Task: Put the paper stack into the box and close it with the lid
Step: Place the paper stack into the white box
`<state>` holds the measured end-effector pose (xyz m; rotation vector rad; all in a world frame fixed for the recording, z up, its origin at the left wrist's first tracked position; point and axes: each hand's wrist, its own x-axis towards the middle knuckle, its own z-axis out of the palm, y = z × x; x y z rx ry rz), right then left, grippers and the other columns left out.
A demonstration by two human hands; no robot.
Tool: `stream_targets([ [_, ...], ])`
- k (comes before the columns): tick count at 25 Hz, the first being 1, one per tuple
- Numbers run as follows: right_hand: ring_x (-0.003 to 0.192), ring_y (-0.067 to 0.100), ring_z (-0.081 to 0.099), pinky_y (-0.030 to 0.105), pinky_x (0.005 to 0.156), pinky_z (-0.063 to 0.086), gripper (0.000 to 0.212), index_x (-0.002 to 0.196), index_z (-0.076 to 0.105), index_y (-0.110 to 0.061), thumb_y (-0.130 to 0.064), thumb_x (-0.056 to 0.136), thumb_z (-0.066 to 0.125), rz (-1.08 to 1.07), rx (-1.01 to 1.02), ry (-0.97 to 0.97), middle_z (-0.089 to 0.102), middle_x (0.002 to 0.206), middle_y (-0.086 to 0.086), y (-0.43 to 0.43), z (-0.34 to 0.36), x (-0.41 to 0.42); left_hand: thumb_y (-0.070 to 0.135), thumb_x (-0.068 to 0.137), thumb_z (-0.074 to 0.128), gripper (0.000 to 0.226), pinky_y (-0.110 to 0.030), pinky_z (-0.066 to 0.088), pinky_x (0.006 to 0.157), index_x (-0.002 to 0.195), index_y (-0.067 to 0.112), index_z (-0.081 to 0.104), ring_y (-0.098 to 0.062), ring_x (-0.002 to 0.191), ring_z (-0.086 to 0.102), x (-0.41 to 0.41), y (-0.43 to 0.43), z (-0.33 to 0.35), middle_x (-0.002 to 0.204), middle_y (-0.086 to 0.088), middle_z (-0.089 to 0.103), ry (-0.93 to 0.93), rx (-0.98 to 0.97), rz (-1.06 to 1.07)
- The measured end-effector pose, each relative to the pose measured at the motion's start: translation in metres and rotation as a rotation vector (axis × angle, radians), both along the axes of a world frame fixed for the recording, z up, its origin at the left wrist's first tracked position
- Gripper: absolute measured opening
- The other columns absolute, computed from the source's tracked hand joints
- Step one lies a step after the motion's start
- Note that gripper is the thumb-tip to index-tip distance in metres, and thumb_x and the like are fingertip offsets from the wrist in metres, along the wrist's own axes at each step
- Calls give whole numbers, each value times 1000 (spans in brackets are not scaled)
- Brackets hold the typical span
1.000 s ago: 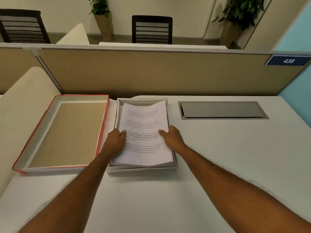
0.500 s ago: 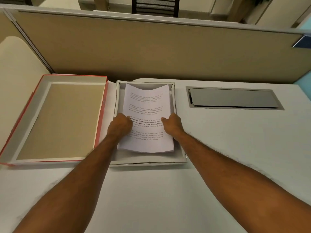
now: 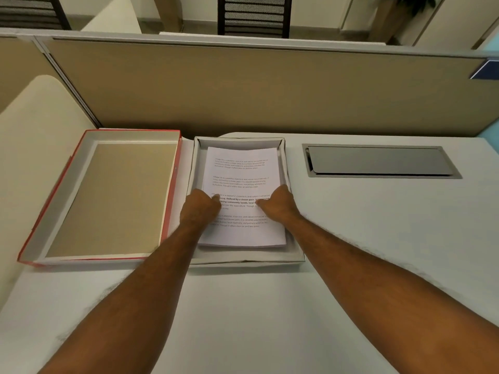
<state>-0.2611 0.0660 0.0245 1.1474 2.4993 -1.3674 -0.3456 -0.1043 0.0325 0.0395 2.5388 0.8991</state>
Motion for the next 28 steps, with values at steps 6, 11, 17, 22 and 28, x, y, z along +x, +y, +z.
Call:
stream_targets([
  [6,114,31,58,32,83,51,74,134,32,2,-25,79,74,87,207,-58,54,128,17,-18,8,12,39,90,60,44,-35,47,76,114,3,53,-34,101,65,21,-3,7,115,-15,66,178,-106,-67],
  [11,113,29,56,42,89,52,67,131,41,-8,-43,80,69,273,506,-58,56,125,14,-23,19,26,48,90,55,52,-38,51,84,123,8,53,-30,104,65,36,-15,19,121,-11,65,437,-182,-222],
  [17,126,28,49,43,101,46,80,141,34,-15,-51,78,69,362,370,31,48,142,9,-66,22,44,64,86,45,75,-51,33,112,142,14,39,-32,135,44,44,-61,20,147,-10,47,516,-298,-361],
  [22,145,26,28,44,116,29,103,151,19,-19,-67,72,65,459,403,116,26,160,5,-118,17,55,77,82,30,88,-60,19,116,150,20,26,-34,148,21,50,-119,12,161,-6,25,453,-369,-249],
  [28,151,22,13,37,118,20,104,154,4,-19,-53,80,68,542,184,202,7,164,2,-206,13,48,81,77,34,96,-65,5,114,154,31,8,-32,151,-2,56,-204,-7,165,-5,0,322,-337,-37],
])
